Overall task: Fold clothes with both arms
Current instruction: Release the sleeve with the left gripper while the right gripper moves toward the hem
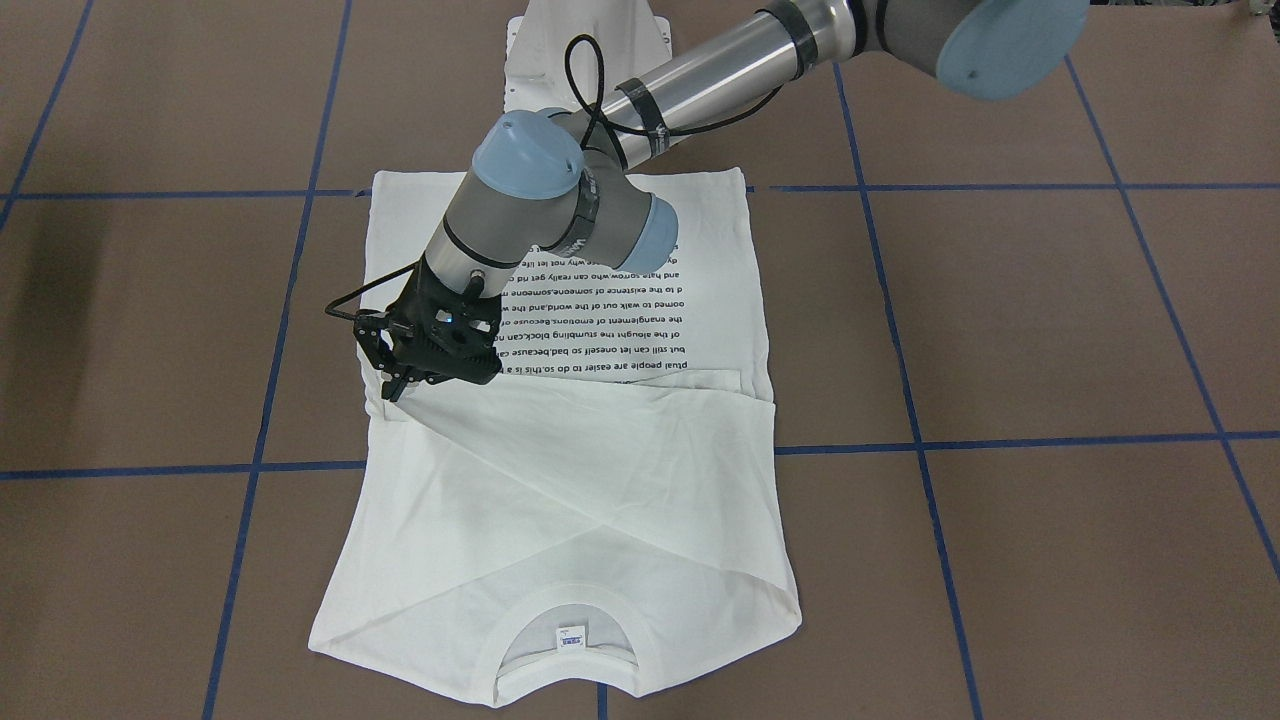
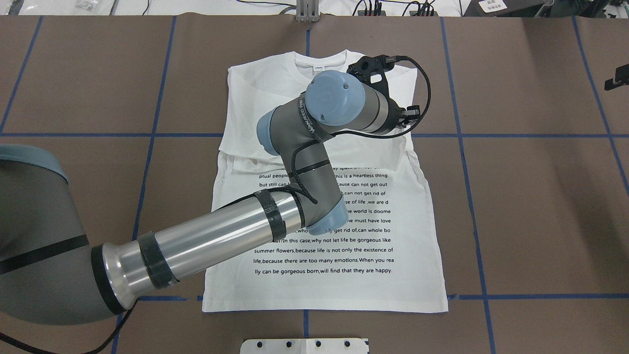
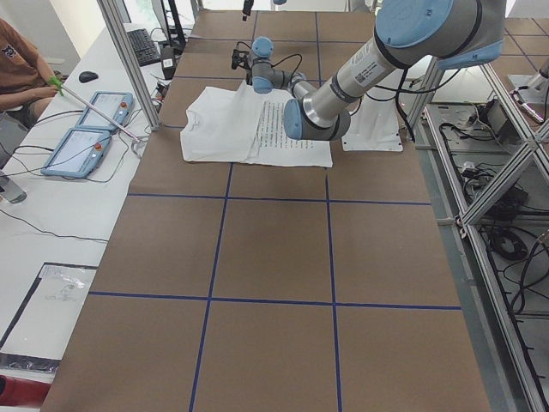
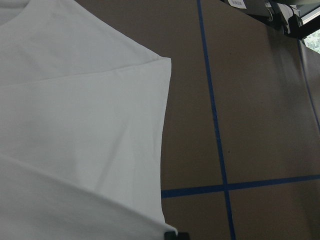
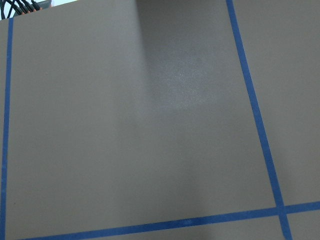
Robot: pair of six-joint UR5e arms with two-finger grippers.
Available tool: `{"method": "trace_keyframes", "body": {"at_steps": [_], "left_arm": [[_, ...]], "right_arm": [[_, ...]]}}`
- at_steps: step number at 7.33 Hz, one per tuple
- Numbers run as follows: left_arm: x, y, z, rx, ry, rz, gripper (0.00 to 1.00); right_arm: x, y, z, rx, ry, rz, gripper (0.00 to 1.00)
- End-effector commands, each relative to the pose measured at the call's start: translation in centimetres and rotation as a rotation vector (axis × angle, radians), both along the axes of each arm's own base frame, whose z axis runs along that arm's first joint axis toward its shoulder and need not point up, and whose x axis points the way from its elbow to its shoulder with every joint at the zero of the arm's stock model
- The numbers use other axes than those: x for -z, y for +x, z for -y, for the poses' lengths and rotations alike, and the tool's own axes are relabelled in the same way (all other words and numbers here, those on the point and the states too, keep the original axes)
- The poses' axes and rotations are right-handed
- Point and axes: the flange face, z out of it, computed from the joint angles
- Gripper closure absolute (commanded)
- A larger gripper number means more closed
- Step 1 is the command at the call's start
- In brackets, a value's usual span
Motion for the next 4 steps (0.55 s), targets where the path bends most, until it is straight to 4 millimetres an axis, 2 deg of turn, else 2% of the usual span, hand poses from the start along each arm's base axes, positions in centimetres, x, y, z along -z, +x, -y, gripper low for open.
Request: {"method": "trace_keyframes", "body": {"at_steps": [1,2,4], "left_arm": [[0.7,1.4,-1.3,0.003,0.004,0.002,1.0],[1.1,1.3,-1.2,0.024,0.007,-0.001,0.96],[2.3,1.1,-1.3,0.035,-0.045,-0.037,0.26]], "right_arm": [[-0.3,0.2,-0.2,-0.003,-0.006,-0.001,0.0],[-0.3,0.2,-0.6,-0.004,-0.005,-0.001,0.0],[-0.2,0.3,-0.6,-0.013,-0.013,0.004,0.0]]}}
